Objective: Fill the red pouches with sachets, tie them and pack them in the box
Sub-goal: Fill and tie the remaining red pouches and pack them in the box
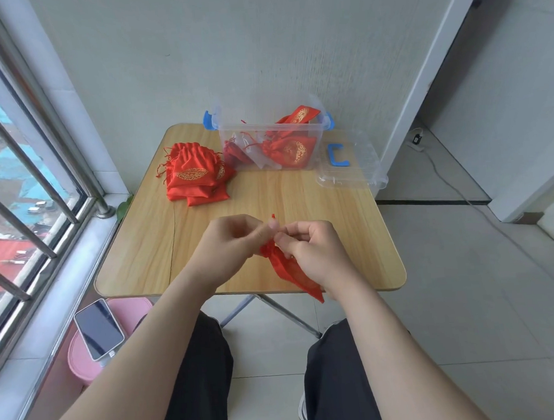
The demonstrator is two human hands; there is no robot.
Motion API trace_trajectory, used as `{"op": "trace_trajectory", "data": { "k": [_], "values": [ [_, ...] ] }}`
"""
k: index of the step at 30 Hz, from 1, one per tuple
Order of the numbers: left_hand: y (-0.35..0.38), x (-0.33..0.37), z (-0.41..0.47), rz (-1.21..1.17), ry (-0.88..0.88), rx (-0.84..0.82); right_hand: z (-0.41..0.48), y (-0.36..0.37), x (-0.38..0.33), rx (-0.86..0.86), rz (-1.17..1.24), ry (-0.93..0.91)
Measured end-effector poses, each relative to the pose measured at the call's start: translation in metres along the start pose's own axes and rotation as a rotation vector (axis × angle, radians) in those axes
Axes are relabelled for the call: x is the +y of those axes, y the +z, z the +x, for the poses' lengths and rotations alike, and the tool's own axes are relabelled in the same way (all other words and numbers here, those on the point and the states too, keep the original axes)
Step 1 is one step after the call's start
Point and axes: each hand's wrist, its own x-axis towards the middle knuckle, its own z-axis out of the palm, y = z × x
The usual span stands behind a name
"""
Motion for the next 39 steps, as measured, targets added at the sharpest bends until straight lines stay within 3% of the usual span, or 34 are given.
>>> {"op": "trace_trajectory", "data": {
  "k": [17,22,26,29,34,39],
  "values": [
    [0.008,-0.015,0.008,0.419,0.324,0.284,0.002,0.000,0.005,0.113,-0.103,-0.044],
    [0.012,-0.014,0.007,0.453,0.284,0.111,0.002,-0.001,0.007,0.101,-0.118,-0.046],
    [0.014,-0.012,0.008,0.293,0.122,0.016,0.001,-0.001,0.006,0.064,-0.076,-0.034],
    [0.017,-0.007,0.005,0.244,0.057,0.034,-0.003,0.000,0.001,-0.005,-0.039,-0.045],
    [0.016,-0.014,0.010,0.376,0.154,0.155,-0.004,0.002,0.000,-0.019,-0.011,-0.053],
    [0.016,-0.019,0.012,0.439,0.197,0.167,-0.004,-0.001,0.001,-0.014,-0.010,-0.010]
  ]
}}
